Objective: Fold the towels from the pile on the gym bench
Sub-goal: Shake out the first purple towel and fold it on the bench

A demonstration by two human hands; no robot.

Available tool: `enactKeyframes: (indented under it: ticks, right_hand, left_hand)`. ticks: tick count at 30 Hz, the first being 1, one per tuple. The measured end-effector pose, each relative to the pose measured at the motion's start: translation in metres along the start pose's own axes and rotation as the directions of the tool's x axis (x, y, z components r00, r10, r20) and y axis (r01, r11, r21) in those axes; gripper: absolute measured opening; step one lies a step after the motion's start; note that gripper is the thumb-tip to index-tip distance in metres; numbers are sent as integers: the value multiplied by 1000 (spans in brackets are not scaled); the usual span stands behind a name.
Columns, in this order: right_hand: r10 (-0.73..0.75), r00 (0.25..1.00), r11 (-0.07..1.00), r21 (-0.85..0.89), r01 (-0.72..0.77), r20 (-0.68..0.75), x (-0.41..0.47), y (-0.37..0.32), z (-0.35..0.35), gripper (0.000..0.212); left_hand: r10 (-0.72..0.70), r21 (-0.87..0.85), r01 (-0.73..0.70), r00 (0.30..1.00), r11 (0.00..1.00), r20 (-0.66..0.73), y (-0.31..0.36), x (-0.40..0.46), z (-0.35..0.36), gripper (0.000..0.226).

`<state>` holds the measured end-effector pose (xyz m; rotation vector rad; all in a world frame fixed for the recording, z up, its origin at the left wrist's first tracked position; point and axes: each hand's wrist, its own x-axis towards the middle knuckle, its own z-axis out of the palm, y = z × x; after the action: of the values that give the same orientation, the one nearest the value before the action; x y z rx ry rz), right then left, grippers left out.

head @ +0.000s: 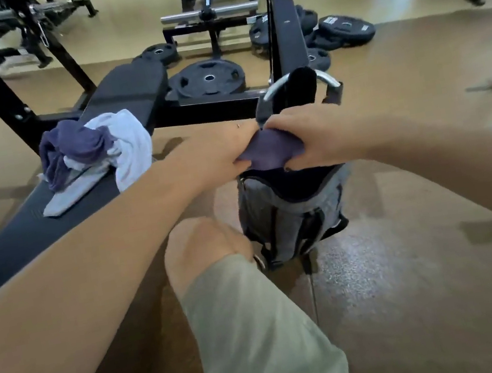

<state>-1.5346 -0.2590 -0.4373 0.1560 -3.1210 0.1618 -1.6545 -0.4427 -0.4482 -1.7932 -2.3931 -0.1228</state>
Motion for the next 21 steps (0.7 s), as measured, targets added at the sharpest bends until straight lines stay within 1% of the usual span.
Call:
enactKeyframes:
  ticks: [2,5,7,9,10,11,13,14,15,16,17,19,21]
  right_hand:
    - [5,1000,1000,25,-4,-25,3,2,10,45]
    - [57,998,993,-101,-57,5,7,8,20,36]
    - [77,997,983,-167,-81,-32,7,18,31,30]
    - [59,995,971,-227,-75,-79,7,30,49,25]
    - [48,995,960,-270,-70,-86,8,35,59,24]
    - [37,995,949,-308,-64,-93,9,40,70,26]
    - [59,996,934,-350,-76,-62,13,44,85,31]
    - [69,996,929,-362,-82,-48,17,44,92,32]
    - [78,997,927,-365,-82,-26,22,43,98,31]
    - [100,995,926,-369,-84,24,27,39,102,30]
    - [113,989,926,-371,-69,98,31,34,106,30]
    - [127,966,926,-376,-35,224,40,24,113,30]
    - [138,950,917,-399,-16,279,47,18,121,31]
  left_hand:
    - [-15,-20,15,999,1000,33,-1,7,7,35]
    - [-25,-105,32,997,994,67,1,12,17,38]
    - [-88,-165,100,993,981,82,6,12,26,49]
    - [-173,-142,185,981,972,90,14,9,41,63]
    - [-184,-116,190,981,975,65,17,6,49,64]
    - [-161,-98,164,986,982,42,21,2,58,60]
    - [-11,-110,11,1000,994,2,27,-5,75,43]
    - [82,-120,-81,997,990,10,28,-8,80,36]
    - [157,-123,-150,987,981,43,29,-11,84,35]
    - [196,-141,-179,974,974,115,29,-14,86,37]
    - [206,-151,-178,959,972,196,29,-16,86,37]
    - [235,-134,-202,920,970,313,22,-15,91,37]
    - [234,-162,-188,910,969,343,17,-10,91,40]
